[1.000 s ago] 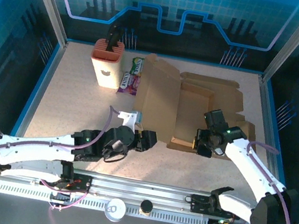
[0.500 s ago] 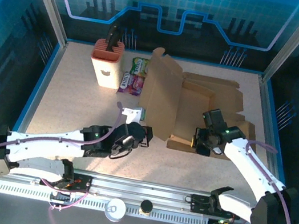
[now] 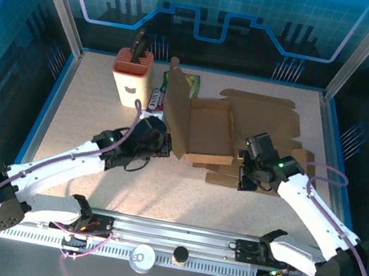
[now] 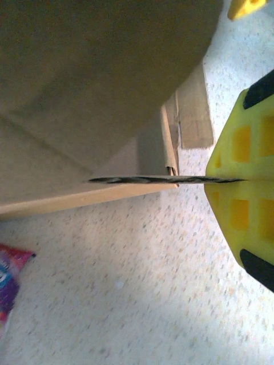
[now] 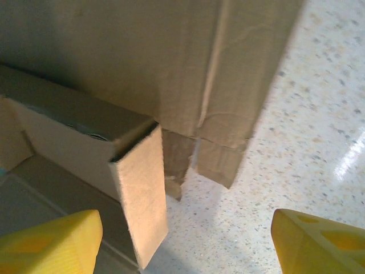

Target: Fold the paper box

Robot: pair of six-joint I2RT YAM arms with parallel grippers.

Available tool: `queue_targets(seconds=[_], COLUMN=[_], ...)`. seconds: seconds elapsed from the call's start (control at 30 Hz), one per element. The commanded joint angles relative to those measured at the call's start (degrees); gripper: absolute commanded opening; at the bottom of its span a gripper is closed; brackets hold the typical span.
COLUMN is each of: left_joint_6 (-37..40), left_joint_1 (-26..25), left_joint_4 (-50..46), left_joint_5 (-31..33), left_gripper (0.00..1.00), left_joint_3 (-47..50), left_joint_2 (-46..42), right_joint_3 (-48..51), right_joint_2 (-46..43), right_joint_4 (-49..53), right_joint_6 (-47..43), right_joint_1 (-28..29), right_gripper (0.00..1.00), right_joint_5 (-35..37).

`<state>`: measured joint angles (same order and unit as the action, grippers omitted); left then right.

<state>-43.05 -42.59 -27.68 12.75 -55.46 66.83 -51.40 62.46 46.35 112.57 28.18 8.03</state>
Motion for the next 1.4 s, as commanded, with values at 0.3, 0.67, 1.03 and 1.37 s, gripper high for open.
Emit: queue_targets(seconds=[0.3,0.67,1.03,1.37], left_joint_6=[26.6,39.0,46.8,49.5], left_joint_1=[7.1,6.2,0.1,-2.1], left_joint_4=[-18.3,-18.5,-16.1,-13.3], left_joint_5=[-9.9,0.9,11.2,17.2], left_gripper=[0.00,0.00,0.00,0.00], left_joint_3=[-12.8,-11.0,-9.9,-9.0], left_joint_2=[3.4,-1.7,1.5,1.7], right_joint_3=[-11.8,-34.5,-49.0,-50.0], right_joint_2=[1.3,17.6,32.6,36.2], right_joint_4=[-4.1,-8.4,-13.0,-12.2], right_joint_6=[-40.2,-57.2,-53.2,-47.8], right_joint_1=[-2.0,5.0,7.8,6.7], right_gripper=[0.80,0.92,0.87,0.37], right_joint_5=[6.5,-4.0,-10.7,-11.7])
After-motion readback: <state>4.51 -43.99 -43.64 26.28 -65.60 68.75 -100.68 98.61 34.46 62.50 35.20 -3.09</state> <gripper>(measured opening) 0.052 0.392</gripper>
